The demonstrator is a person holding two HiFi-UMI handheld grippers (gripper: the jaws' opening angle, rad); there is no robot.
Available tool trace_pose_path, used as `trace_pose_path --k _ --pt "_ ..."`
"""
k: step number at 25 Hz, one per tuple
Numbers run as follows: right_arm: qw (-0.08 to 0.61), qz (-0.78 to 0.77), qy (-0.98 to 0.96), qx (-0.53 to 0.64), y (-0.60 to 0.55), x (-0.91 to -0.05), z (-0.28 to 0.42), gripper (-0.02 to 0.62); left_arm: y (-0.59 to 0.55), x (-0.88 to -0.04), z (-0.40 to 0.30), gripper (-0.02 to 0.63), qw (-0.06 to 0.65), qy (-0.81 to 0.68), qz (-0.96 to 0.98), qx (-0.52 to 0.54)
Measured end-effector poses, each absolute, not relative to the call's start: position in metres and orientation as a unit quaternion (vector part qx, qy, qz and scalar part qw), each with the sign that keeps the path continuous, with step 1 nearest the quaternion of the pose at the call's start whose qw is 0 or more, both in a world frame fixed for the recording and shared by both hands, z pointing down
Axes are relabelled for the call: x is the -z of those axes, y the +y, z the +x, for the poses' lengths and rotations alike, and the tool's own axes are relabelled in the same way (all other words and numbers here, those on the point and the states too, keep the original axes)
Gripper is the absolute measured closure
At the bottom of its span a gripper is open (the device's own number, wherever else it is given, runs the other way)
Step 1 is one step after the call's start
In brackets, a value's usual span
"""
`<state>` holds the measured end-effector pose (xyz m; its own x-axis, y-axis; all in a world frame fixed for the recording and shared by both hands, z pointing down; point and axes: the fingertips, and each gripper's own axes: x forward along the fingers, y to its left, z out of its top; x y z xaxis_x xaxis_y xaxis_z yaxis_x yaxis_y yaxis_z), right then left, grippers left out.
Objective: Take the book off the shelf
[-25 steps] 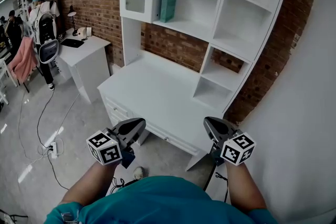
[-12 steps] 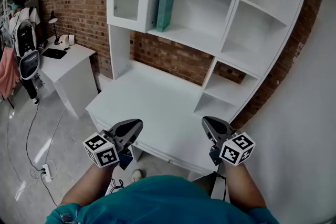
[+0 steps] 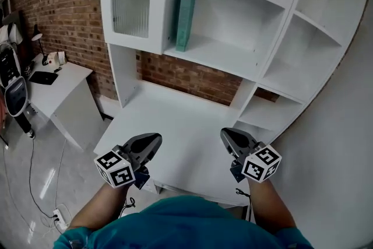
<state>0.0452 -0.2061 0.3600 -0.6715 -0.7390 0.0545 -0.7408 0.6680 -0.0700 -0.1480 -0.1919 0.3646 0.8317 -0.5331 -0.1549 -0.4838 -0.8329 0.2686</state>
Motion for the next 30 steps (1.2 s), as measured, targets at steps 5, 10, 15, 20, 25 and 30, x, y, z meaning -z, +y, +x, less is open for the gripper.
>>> trace_pose_path --k 5,10,15,20,25,30 --pt "0.013 0.413 -0.909 -0.047 -0.243 -0.359 0.027 0.574 -0.232 -0.367 -0.161 0.588 0.121 -0.254 0.953 0.112" --pt "0.013 0.414 -0.909 -0.045 -0.273 -0.356 0.019 0.574 -0.263 -0.367 -0.166 0.588 0.122 -0.246 0.955 0.110" --pt "0.007 0.410 -0.911 -0.044 -0.297 -0.351 0.019 0.574 -0.288 -0.363 -0.162 0.588 0.122 -0.249 0.955 0.106" --pt "0.005 0.395 -0.918 -0.046 -0.317 -0.351 0.028 0.574 -0.303 -0.363 -0.146 0.588 0.116 -0.261 0.953 0.100" --pt "0.006 0.365 -0.930 -0.044 -0.332 -0.347 0.048 0.574 -0.312 -0.360 -0.120 0.588 0.105 -0.304 0.941 0.104" --pt "0.011 0.333 -0.942 -0.034 -0.343 -0.328 0.074 0.572 -0.319 -0.340 -0.092 0.586 0.097 -0.355 0.922 0.117"
